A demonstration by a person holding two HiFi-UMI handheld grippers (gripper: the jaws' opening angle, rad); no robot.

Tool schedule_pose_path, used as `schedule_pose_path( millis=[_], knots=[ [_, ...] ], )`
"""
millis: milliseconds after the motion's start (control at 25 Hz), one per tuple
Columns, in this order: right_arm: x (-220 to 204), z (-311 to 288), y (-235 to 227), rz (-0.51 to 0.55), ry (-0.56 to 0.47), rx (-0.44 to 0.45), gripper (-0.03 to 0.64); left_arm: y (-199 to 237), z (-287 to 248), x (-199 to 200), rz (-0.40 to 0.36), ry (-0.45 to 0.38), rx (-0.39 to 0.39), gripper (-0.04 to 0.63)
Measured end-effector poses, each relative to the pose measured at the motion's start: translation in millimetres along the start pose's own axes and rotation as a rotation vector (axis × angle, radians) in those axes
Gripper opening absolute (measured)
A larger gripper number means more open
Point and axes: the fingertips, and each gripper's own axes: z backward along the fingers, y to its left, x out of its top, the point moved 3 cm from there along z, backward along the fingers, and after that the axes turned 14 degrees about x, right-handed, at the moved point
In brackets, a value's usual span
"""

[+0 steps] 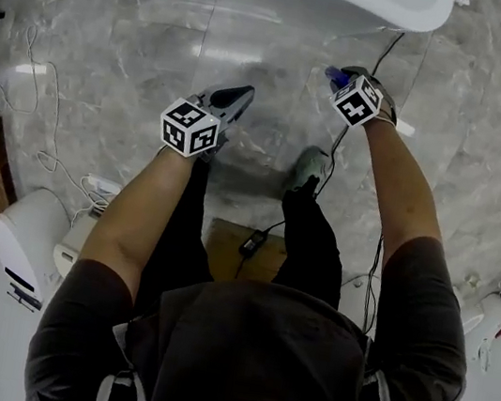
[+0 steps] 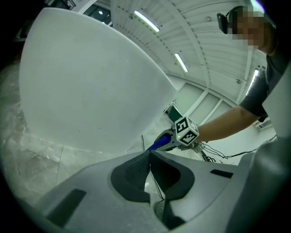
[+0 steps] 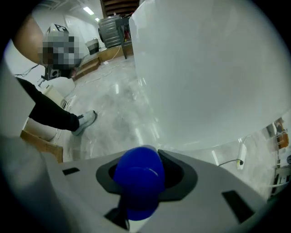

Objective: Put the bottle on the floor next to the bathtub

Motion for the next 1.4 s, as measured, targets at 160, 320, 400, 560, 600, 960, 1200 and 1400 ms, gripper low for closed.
schedule_pose_path(
  millis=[160,320,400,560,600,960,1200,1400],
  knots=[
    [-13,-61,-17,0.018,0.038,-0.002,0.132,22,-23,-28,0.013,0.011,0.007,0.006],
    [-19,-110,-34,0.034,0.065,0.010,0.132,42,-41,-47,0.028,0.021,0.027,0.006],
    [-18,-127,-41,0.047,0.070,0.010,0.132,50,-49,-51,0.031,0.024,0.038,0.006],
    [-16,-152,-48,0.067,0.080,0.015,0.135,60,-56,-56,0.044,0.024,0.052,0.006],
    [-16,-156,-49,0.071,0.083,0.013,0.136,61,-57,-57,0.045,0.025,0.054,0.006],
    [-19,-176,-44,0.150,0.139,-0.017,0.140,56,-59,-65,0.050,0.034,0.052,0.006],
    [-18,-175,-46,0.131,0.129,-0.030,0.156,51,-60,-67,0.035,0.038,0.038,0.006],
    [-18,-158,-49,0.083,0.115,-0.040,0.206,44,-54,-64,0.039,0.037,0.031,0.006]
  ],
)
